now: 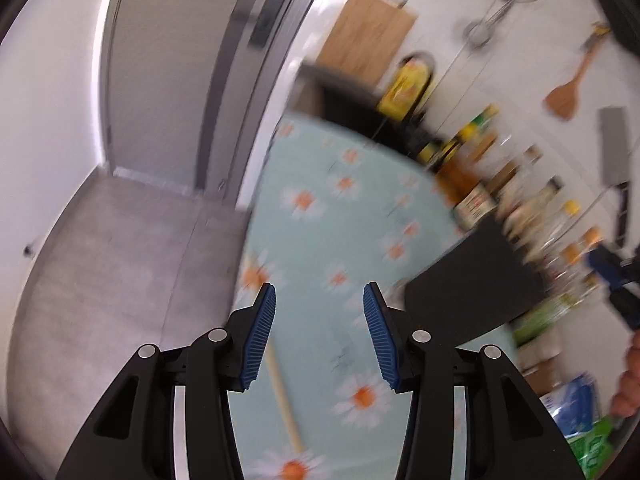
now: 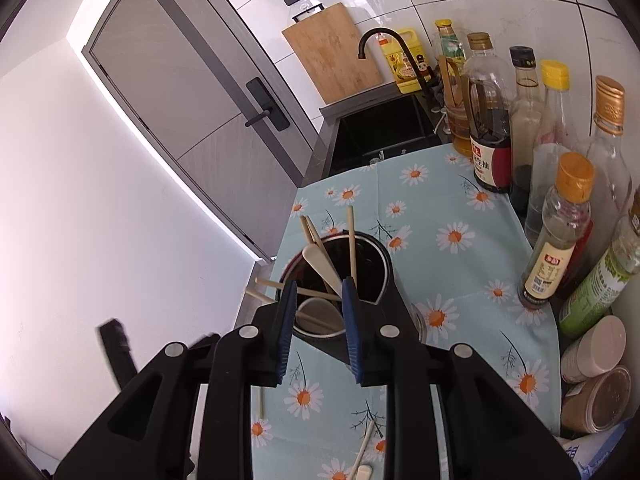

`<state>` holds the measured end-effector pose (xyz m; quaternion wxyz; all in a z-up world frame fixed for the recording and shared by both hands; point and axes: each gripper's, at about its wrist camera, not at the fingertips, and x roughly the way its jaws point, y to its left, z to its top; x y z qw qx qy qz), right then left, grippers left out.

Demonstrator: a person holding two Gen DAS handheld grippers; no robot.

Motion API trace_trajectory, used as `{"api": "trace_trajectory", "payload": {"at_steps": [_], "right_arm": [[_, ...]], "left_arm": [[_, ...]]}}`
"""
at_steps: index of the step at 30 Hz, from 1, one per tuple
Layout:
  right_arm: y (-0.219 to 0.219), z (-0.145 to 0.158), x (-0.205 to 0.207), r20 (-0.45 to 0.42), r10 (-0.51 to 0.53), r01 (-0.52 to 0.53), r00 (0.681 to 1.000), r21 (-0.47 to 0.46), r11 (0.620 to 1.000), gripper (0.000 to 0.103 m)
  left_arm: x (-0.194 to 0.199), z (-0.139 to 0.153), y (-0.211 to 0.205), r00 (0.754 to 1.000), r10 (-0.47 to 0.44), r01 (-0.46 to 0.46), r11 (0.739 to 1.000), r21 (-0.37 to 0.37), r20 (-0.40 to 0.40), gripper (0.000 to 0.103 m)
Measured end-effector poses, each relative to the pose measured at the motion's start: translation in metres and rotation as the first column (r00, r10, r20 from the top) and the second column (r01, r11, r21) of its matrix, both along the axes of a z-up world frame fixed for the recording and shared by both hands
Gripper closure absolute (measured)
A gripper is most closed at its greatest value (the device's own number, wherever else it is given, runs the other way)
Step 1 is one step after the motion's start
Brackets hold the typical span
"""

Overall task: Organize utensils
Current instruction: 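Grasp a wooden chopstick with the left tool, then lift the chopstick with the left tool and carry it over the holder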

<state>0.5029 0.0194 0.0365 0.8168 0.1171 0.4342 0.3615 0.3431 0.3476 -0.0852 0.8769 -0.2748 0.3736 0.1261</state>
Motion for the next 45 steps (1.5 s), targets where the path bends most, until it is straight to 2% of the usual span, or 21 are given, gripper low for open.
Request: {"api": "trace_trajectory", "payload": {"at_steps": [3,8,10,18,25,35,45], "right_arm": [[-0.004,-0.005,-0.001,-0.012,-0.006,0.006,1.0,-0.008,1.0,0.078],[-0.009,-0.009,0.001,-0.019,-0.02,0.019,1.0,-0.013,1.0,0.078],[-0.011,-0.011,0.001,-0.029,-0.024,0.024,0.999,-0.012,1.0,0.078],[-0.008,-0.016,0.002,-0.044,-0.024,0.023,0.999,-0.026,0.999,0.078],[-0.006,-0.022,0.003,-0.063,-0.026,0.024,0.998,-0.034,0.999,0.077],[-0.007,-0.023,0.002,-0.066,-0.024,0.022,0.998,-0.03,0.999,0.076],[-0.007,-0.025,-0.003,-0.075,-0.013,0.011,0.997,-0.024,1.0,0.076]], "left_arm": [[0.005,-0.037,0.008,0.992,-0.009,0.007,1.0,-0.022,-0.127,0.061],[0.01,-0.069,0.01,0.975,-0.035,0.019,0.997,-0.074,-0.218,0.061],[0.011,-0.078,0.011,0.969,-0.041,0.026,0.998,-0.063,-0.243,0.062],[0.003,-0.079,0.026,0.976,-0.027,0.004,0.995,-0.104,-0.216,0.076],[-0.003,-0.074,0.029,0.982,0.003,-0.017,0.997,-0.073,-0.189,0.099],[-0.003,-0.068,0.027,0.984,0.005,-0.016,0.998,-0.063,-0.177,0.099],[-0.017,-0.061,0.037,0.985,0.047,-0.056,0.997,-0.054,-0.168,0.099]]}}
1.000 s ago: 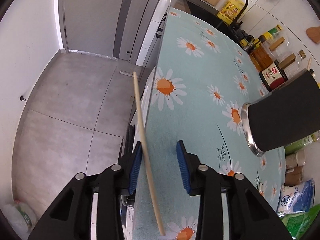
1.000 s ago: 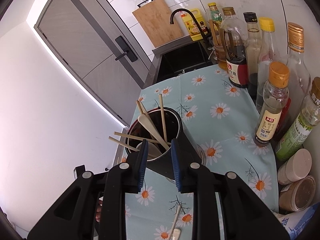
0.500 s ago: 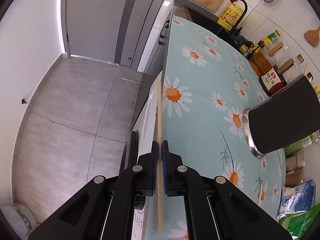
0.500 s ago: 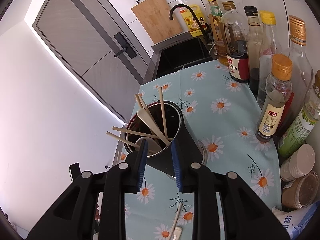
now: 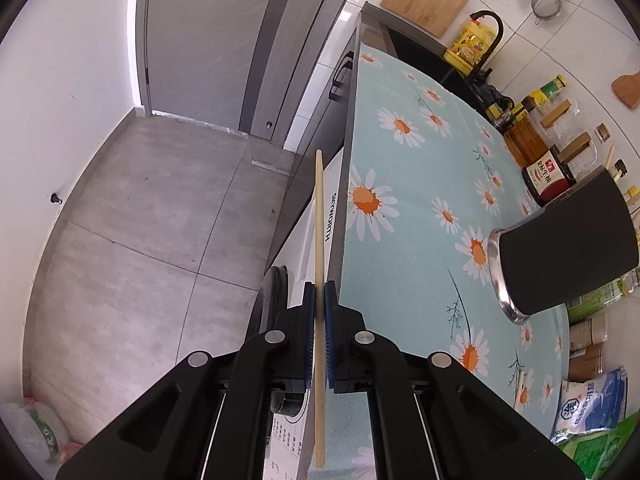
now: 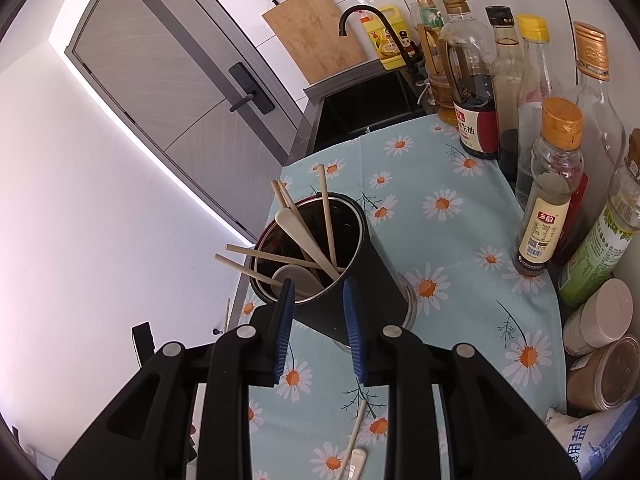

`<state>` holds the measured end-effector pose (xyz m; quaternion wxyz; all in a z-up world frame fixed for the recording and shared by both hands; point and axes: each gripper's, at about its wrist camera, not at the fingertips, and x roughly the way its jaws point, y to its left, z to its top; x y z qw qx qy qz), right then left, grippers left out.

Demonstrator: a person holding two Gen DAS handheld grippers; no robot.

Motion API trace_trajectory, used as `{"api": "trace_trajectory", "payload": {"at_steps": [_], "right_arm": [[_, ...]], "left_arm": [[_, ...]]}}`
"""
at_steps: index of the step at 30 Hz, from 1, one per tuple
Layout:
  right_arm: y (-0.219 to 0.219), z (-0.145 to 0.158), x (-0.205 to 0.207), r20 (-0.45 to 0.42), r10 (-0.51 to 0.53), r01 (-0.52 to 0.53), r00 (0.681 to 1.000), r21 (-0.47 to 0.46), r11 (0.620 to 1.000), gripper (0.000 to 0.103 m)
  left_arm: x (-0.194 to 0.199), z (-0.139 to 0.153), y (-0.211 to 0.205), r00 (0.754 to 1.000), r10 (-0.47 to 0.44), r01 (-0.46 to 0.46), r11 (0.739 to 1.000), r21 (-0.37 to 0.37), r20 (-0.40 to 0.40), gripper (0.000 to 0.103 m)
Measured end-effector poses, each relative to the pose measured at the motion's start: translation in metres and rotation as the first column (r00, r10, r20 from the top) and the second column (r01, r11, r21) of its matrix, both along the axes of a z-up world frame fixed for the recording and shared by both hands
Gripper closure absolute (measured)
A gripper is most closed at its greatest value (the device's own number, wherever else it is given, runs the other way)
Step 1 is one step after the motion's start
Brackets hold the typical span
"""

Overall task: Organize utensils
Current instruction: 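Lift the chopstick with the left tool and carry it over the holder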

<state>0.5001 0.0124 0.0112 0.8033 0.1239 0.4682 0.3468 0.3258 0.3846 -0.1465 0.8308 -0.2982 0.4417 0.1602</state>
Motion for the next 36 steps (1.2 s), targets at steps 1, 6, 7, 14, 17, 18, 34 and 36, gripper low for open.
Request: {"api": "trace_trajectory", "payload": {"at_steps": [1,6,7,14,17,18,34,36], "right_arm": [[0.001,0.0,-0.001,0.001,0.004,-0.004,1.0,0.0,1.0,0.076],[0.004,0.004,-0.005,0.017,0.021,-0.021,1.0,0.0,1.0,0.076],[0.005,0.004,-0.005,0.021,0.024,-0.024,1.0,-0.001,1.0,0.076],[0.009,0.019,-0.015,0.089,0.049,-0.047,0.995,-0.028,0.999,0.076],[0.011,0.027,-0.021,0.154,0.063,-0.055,0.986,-0.059,0.997,0.076],[0.011,0.03,-0.023,0.166,0.067,-0.058,0.984,-0.061,0.996,0.076],[-0.001,0.035,-0.019,0.179,0.072,-0.064,0.981,-0.05,0.997,0.072],[-0.002,0.035,-0.019,0.178,0.071,-0.063,0.981,-0.047,0.997,0.072]], "left_arm": [[-0.001,0.003,0.001,1.0,0.001,-0.001,1.0,0.001,0.009,0.099],[-0.002,0.037,-0.011,0.994,-0.022,0.018,0.999,0.037,0.108,0.099],[-0.001,0.043,-0.014,0.992,-0.03,0.024,0.999,0.048,0.124,0.099],[0.011,0.102,-0.045,0.958,-0.117,0.087,0.989,0.123,0.261,0.099],[0.018,0.125,-0.062,0.937,-0.162,0.117,0.98,0.159,0.31,0.099],[0.021,0.135,-0.069,0.926,-0.182,0.13,0.976,0.172,0.331,0.099],[0.069,0.218,-0.156,0.77,-0.358,0.25,0.931,0.266,0.528,0.099],[0.073,0.222,-0.162,0.755,-0.362,0.251,0.93,0.27,0.547,0.099]]}}
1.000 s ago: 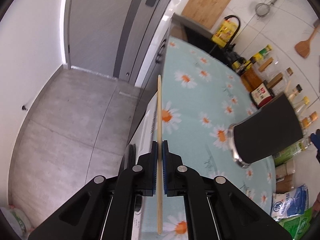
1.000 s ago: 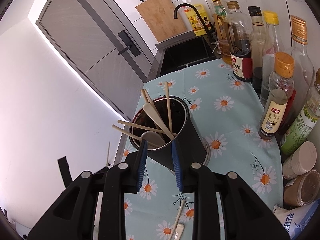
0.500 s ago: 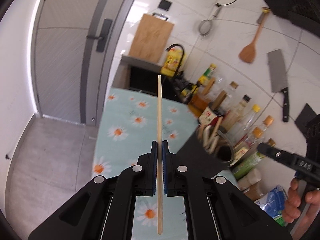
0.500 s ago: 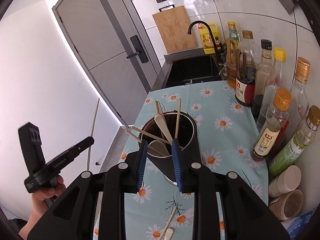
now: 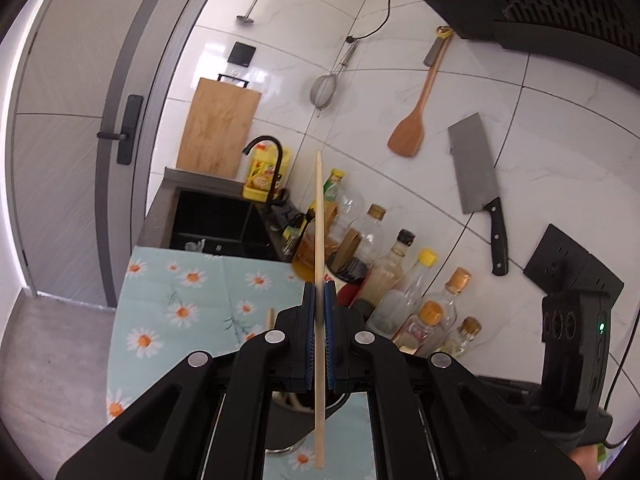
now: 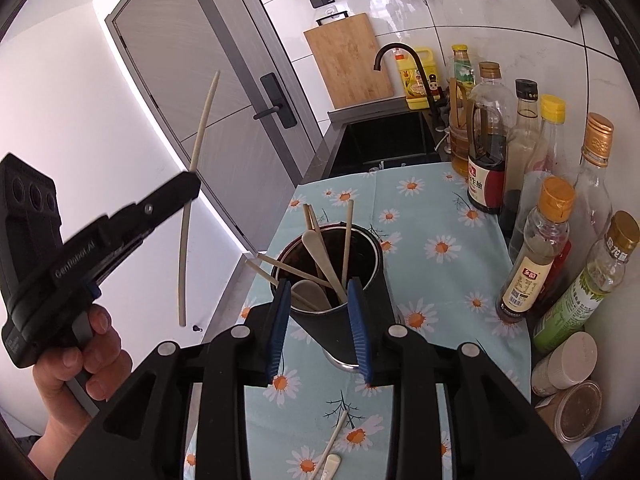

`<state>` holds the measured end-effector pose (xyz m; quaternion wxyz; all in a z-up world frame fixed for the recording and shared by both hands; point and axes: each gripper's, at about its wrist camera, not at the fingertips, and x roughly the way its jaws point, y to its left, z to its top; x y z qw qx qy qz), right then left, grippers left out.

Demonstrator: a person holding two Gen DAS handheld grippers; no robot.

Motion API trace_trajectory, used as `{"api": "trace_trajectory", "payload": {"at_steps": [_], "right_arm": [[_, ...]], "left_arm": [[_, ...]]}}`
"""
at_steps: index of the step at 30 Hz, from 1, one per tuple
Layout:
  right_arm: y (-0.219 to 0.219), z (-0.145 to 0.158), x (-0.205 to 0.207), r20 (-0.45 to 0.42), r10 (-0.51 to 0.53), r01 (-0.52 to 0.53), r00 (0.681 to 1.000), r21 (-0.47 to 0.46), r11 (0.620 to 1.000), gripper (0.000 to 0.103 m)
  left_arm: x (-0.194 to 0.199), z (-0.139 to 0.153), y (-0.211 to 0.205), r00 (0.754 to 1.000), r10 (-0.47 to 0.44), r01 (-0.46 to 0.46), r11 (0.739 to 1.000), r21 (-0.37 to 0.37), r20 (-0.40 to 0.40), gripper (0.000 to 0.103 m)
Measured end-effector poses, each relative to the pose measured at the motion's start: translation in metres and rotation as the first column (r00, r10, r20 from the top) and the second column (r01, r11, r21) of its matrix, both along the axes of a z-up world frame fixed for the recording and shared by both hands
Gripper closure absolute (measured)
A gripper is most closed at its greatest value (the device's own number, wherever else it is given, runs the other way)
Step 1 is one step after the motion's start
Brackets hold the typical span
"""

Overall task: Organize utensils
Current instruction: 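Lift the chopstick with the left tool and carry it over the holder, then lower the chopstick into the holder and open the left tool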

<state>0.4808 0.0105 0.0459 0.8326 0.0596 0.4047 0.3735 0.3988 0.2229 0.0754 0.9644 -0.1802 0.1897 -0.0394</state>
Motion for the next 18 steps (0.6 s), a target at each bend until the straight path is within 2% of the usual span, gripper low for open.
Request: {"api": "trace_trajectory", "payload": {"at_steps": [5,7,10,14,18], "right_arm": [[-0.009,-0.004,0.001,-0.012,-0.013,0.013,1.0,0.007,1.0,0.072],[-0.012,-0.005,0.003,-0.014,-0.021,0.021,1.0,0.004,1.0,0.072],[-0.019,-0.006,0.006,-0.015,-0.038,0.038,0.999,0.003,0.999,0.072],[-0.029,-0.005,0.009,-0.016,-0.062,0.062,0.998,0.003,0.998,0.072],[-0.032,-0.005,0.012,-0.012,-0.073,0.073,0.997,0.0,0.997,0.072]], "left_arm": [[0.014,0.002,-0.012,0.997,-0.012,0.013,1.0,-0.011,0.075,0.099],[0.022,-0.004,-0.016,0.995,-0.016,0.019,0.999,-0.033,0.098,0.099],[0.033,-0.016,-0.021,0.992,0.01,-0.007,1.0,-0.028,0.123,0.099],[0.045,-0.038,-0.026,0.989,0.044,-0.043,0.999,-0.011,0.14,0.099],[0.051,-0.06,-0.026,0.988,0.092,-0.094,0.996,0.01,0.122,0.099]]}}
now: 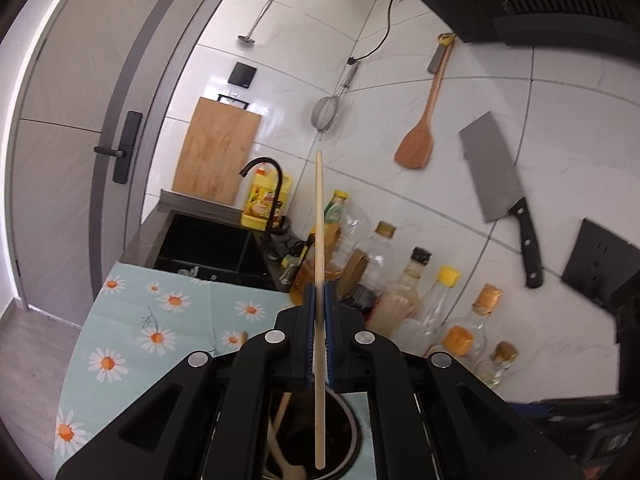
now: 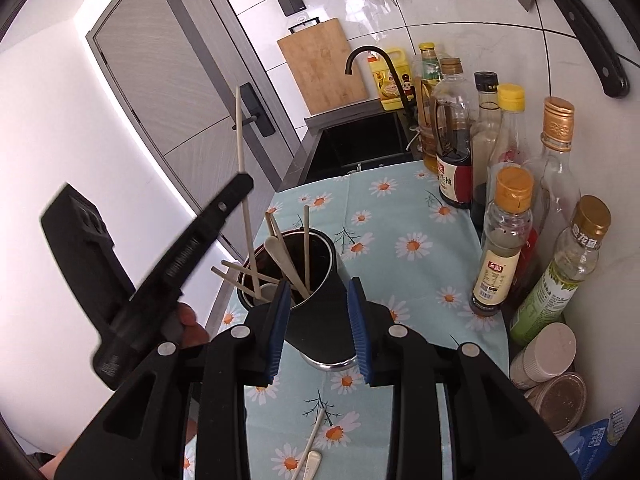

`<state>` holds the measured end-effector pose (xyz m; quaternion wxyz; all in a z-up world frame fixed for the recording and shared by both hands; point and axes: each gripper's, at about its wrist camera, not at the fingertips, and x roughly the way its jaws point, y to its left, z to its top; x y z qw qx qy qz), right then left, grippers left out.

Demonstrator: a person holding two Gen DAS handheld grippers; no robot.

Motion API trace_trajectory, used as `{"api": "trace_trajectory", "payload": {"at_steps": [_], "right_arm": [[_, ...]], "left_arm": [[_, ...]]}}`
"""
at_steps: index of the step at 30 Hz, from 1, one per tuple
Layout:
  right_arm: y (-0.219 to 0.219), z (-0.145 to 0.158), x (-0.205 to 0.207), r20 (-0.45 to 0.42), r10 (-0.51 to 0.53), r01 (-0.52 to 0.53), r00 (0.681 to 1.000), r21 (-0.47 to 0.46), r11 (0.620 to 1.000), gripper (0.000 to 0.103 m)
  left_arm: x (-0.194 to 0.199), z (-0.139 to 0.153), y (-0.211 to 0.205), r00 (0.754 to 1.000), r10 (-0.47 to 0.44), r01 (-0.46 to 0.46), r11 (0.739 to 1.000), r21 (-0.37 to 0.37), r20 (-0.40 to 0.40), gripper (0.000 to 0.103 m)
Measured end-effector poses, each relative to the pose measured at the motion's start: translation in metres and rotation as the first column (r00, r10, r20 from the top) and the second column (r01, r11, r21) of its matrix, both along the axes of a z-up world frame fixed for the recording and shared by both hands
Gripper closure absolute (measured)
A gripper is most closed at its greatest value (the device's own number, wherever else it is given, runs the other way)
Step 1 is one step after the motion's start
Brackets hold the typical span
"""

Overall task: Organize utensils
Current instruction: 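Lower the chopstick into the holder and open the left tool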

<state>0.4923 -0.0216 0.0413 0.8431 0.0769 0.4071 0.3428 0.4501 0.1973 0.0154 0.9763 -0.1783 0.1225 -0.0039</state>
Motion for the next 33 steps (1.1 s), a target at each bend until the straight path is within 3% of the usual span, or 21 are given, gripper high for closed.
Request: {"api": "trace_trajectory", "payload": {"at_steps": [7,15,31,33], "right_arm": [[0.003,-0.002,0.002,-0.005,0.006,-0.006,1.0,-0.003,1.0,0.072],[0.004,-0.007,0.003,-0.02,0.008,-0.008,1.0,0.002,1.0,0.072],[-0.005,-0.004,0.002,-0.021,-0.007,0.007,1.0,0.012,1.0,0.069],[-0.007,-0.003,0.002,-0.022,-0.009,0.009,1.0,0.015,1.0,0.069]], "left_arm": [[0.001,-0.025,0.001,0.999,0.054,-0.054,0.997,0.056,0.01,0.099],[-0.004,-0.032,-0.011,0.999,0.051,-0.052,0.993,0.108,0.016,0.099],[-0.012,-0.022,-0.022,1.0,0.031,-0.031,0.991,0.131,0.001,0.098],[-0.016,-0.015,-0.022,0.999,0.029,-0.031,0.991,0.127,0.014,0.09]]}}
